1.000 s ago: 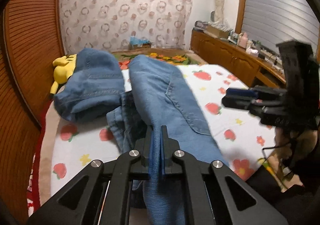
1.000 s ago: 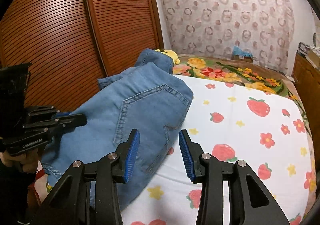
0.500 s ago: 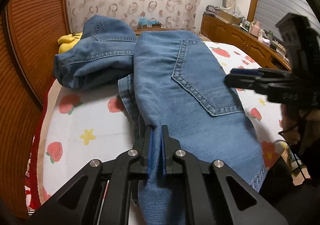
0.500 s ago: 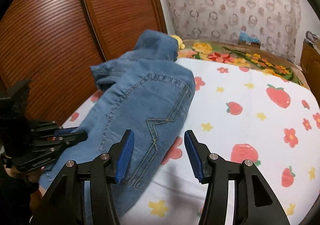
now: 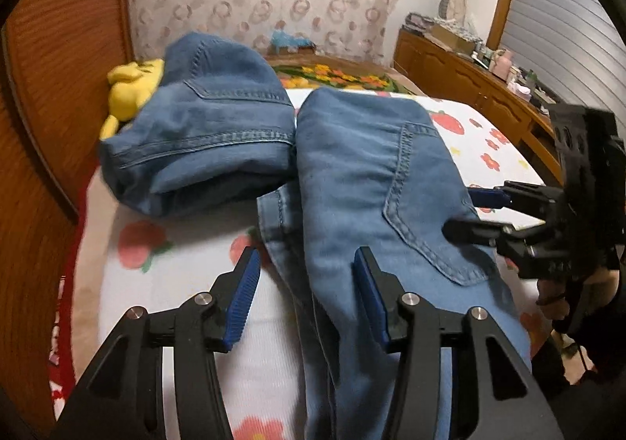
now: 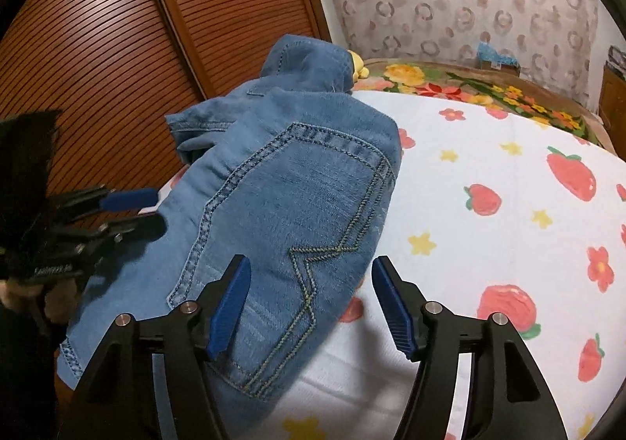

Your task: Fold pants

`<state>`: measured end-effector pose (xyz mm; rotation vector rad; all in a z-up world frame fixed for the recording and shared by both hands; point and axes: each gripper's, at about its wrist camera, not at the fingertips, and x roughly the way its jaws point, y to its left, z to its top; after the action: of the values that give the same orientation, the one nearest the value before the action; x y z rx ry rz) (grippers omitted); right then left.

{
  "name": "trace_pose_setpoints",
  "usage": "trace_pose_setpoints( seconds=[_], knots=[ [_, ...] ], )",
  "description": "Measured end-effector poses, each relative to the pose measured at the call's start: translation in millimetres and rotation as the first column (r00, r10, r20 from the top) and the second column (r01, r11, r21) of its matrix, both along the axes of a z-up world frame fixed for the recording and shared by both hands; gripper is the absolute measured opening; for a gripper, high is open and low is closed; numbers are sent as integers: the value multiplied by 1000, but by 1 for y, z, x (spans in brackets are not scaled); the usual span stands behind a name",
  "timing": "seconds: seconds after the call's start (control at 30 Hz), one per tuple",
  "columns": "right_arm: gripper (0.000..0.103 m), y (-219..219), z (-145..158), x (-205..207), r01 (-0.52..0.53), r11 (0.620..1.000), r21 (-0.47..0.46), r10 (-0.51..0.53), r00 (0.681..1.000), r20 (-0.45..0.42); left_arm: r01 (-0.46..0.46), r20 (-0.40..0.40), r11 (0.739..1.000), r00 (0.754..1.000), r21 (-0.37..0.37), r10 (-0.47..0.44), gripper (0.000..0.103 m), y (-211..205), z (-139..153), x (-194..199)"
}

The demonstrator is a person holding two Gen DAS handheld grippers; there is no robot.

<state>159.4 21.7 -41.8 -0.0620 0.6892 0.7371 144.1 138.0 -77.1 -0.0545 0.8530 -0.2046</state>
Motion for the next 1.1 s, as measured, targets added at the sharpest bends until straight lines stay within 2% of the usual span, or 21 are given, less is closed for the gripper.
trace_pose_setpoints(
  seconds=[0.1,0.33,0.37,0.4,0.43,0.5,0.53,0.6,0.7,0.87,1.1],
  knots=[
    [69,4,-2,10,-13,1000,1,13,1000,-17,29,-31,1000,999,-7,-29,51,0,-8,13],
    [70,4,-7,30,-32,999,21,33,998,-55,62,-64,992,996,-110,-69,51,5,-24,30],
    [70,5,-7,33,-36,999,24,37,998,-60,65,-63,990,995,-123,-73,43,5,-24,30],
    [65,6,-7,34,-41,999,28,42,997,-60,77,-61,986,994,-147,-86,36,5,-24,29],
    [58,6,-6,35,-56,998,39,58,997,-60,99,-56,979,992,-180,-111,24,2,-24,27],
    [40,5,-2,33,-60,997,39,62,997,-40,105,-43,984,993,-143,-112,20,-4,-21,22],
    [36,4,1,32,-68,997,46,70,997,-34,111,-37,984,992,-138,-117,15,-7,-20,20],
    [26,-1,11,26,-87,993,75,89,996,-13,122,-19,982,992,-147,-126,11,-9,-12,12],
    [21,4,34,10,-131,989,68,127,991,52,118,30,980,993,-159,-115,8,-7,6,0],
    [19,26,83,-23,-209,978,21,202,964,175,101,129,975,989,-197,-77,8,8,41,-24],
    [19,70,140,-45,-291,955,-54,294,912,286,49,265,973,964,-225,12,7,45,89,-57]
  ],
)
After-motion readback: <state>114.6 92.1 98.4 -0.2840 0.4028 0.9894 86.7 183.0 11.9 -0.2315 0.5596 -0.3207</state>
